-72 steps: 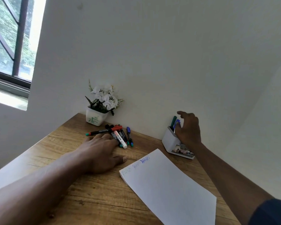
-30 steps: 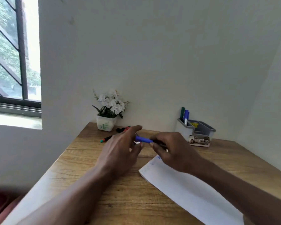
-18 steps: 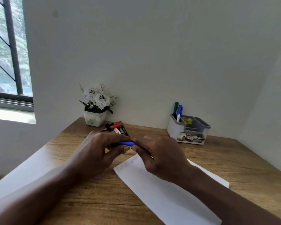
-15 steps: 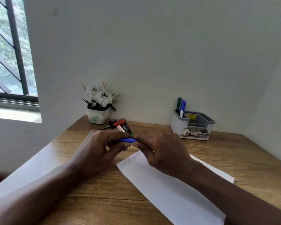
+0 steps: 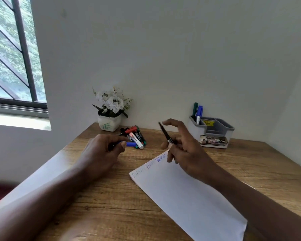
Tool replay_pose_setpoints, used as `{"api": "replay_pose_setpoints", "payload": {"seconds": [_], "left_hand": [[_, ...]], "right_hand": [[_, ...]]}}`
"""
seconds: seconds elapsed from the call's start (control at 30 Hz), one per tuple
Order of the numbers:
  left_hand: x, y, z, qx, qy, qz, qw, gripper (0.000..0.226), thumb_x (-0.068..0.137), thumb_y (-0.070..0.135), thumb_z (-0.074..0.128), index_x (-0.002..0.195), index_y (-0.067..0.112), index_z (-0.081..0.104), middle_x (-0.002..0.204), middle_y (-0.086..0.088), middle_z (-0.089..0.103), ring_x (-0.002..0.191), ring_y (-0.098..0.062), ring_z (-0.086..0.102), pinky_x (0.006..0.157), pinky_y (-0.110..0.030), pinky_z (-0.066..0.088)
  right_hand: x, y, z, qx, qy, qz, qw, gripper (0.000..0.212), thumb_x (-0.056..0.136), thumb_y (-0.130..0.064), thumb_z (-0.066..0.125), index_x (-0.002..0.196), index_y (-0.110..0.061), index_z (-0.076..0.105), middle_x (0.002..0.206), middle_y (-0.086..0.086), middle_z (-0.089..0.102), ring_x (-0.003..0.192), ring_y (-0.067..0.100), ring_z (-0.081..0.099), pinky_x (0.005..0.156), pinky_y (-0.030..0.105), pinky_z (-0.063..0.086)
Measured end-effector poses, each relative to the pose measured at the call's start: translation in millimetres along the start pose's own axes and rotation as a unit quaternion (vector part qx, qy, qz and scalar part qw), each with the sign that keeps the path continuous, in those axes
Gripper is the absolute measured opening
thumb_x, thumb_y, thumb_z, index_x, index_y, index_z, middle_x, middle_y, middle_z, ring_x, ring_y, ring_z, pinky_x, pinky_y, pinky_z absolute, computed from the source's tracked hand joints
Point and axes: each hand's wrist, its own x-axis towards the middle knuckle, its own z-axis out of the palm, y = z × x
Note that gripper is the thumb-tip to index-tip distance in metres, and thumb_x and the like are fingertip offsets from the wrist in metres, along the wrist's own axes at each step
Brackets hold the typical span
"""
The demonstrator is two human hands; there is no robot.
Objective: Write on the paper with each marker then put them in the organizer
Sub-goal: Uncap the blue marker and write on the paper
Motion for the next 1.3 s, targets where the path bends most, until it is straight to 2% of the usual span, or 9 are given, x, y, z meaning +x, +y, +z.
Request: {"api": "replay_pose_setpoints", "payload": {"seconds": [0.17, 0.37, 0.57, 0.7, 0.8, 0.9, 1.0, 1.13, 1.3], "left_hand": [[-1, 5, -2, 0.022, -0.03, -0.02, 0.999, 0.023, 0.087, 0.036, 0.077, 0.11, 0.041, 0.075, 0.081, 0.02, 0.073, 0.081, 0.002, 0.067, 0.075, -0.03, 0.057], [-2, 10, -3, 0.107, -0.068, -0.018, 0.992, 0.012, 0.086, 0.041, 0.077, 0.096, 0.045, 0.072, 0.083, 0.021, 0.067, 0.079, 0.002, 0.06, 0.068, -0.022, 0.048], [1, 11, -1, 0.137, -0.091, -0.044, 0.985, 0.024, 0.086, 0.054, 0.071, 0.106, 0.041, 0.072, 0.092, 0.018, 0.062, 0.086, 0.0, 0.058, 0.077, -0.031, 0.05], [-1, 7, -1, 0.137, -0.122, -0.103, 0.978, 0.081, 0.07, 0.092, 0.049, 0.132, 0.04, 0.059, 0.137, 0.008, 0.056, 0.125, -0.015, 0.053, 0.105, -0.046, 0.045], [-2, 12, -1, 0.145, -0.164, -0.121, 0.968, 0.11, 0.064, 0.1, 0.038, 0.152, 0.033, 0.04, 0.161, 0.004, 0.036, 0.144, -0.02, 0.039, 0.118, -0.049, 0.032], [-1, 15, 0, 0.165, -0.19, -0.121, 0.96, 0.114, 0.07, 0.095, 0.036, 0.159, 0.025, 0.027, 0.166, 0.0, 0.027, 0.151, -0.018, 0.028, 0.125, -0.049, 0.017], [2, 13, 1, 0.188, -0.211, -0.123, 0.951, 0.119, 0.068, 0.095, 0.033, 0.16, 0.021, 0.025, 0.168, -0.001, 0.024, 0.153, -0.017, 0.022, 0.126, -0.05, 0.007], [4, 11, 3, 0.221, -0.233, -0.113, 0.94, 0.121, 0.066, 0.096, 0.039, 0.159, 0.019, 0.027, 0.169, 0.001, 0.02, 0.154, -0.017, 0.02, 0.125, -0.055, 0.005], [5, 12, 4, 0.238, -0.247, -0.104, 0.934, 0.114, 0.069, 0.096, 0.039, 0.155, 0.02, 0.034, 0.168, 0.001, 0.022, 0.153, -0.017, 0.023, 0.125, -0.056, 0.006]], "right_hand": [[8, -3, -19, 0.222, 0.012, 0.106, 0.969, 0.034, 0.102, 0.003, 0.047, 0.119, -0.018, 0.068, 0.103, 0.016, 0.075, 0.078, 0.03, 0.073, 0.066, 0.034, 0.058], [12, 9, -27, 0.306, -0.004, 0.151, 0.94, 0.032, 0.106, -0.015, 0.042, 0.124, -0.017, 0.068, 0.113, 0.013, 0.076, 0.097, 0.025, 0.071, 0.076, 0.033, 0.055], [7, 22, -33, 0.41, -0.026, 0.133, 0.902, 0.043, 0.095, -0.02, 0.039, 0.127, -0.01, 0.066, 0.12, 0.016, 0.074, 0.104, 0.025, 0.07, 0.075, 0.032, 0.057], [6, 30, -33, 0.296, 0.047, 0.124, 0.946, 0.016, 0.096, -0.025, 0.058, 0.103, -0.014, 0.066, 0.092, 0.01, 0.074, 0.088, 0.026, 0.068, 0.07, 0.034, 0.052], [1, 36, -23, 0.159, 0.043, 0.126, 0.978, 0.029, 0.096, -0.037, 0.061, 0.095, -0.009, 0.067, 0.083, 0.008, 0.067, 0.084, 0.019, 0.061, 0.07, 0.029, 0.049], [-3, 36, -10, 0.089, 0.048, 0.115, 0.988, 0.026, 0.1, -0.032, 0.058, 0.098, -0.009, 0.072, 0.08, 0.004, 0.068, 0.077, 0.009, 0.062, 0.067, 0.017, 0.047], [-3, 30, 0, 0.101, 0.043, 0.129, 0.986, 0.029, 0.104, -0.029, 0.052, 0.099, -0.013, 0.076, 0.084, 0.008, 0.073, 0.079, 0.012, 0.064, 0.07, 0.022, 0.048], [-4, 18, 6, 0.151, 0.006, 0.13, 0.98, 0.024, 0.104, -0.02, 0.052, 0.108, -0.011, 0.075, 0.09, 0.012, 0.077, 0.082, 0.019, 0.068, 0.072, 0.032, 0.047], [-1, 13, 8, 0.114, -0.02, 0.118, 0.986, 0.016, 0.099, -0.018, 0.063, 0.101, -0.009, 0.077, 0.079, 0.011, 0.077, 0.069, 0.018, 0.069, 0.062, 0.025, 0.052]]}}
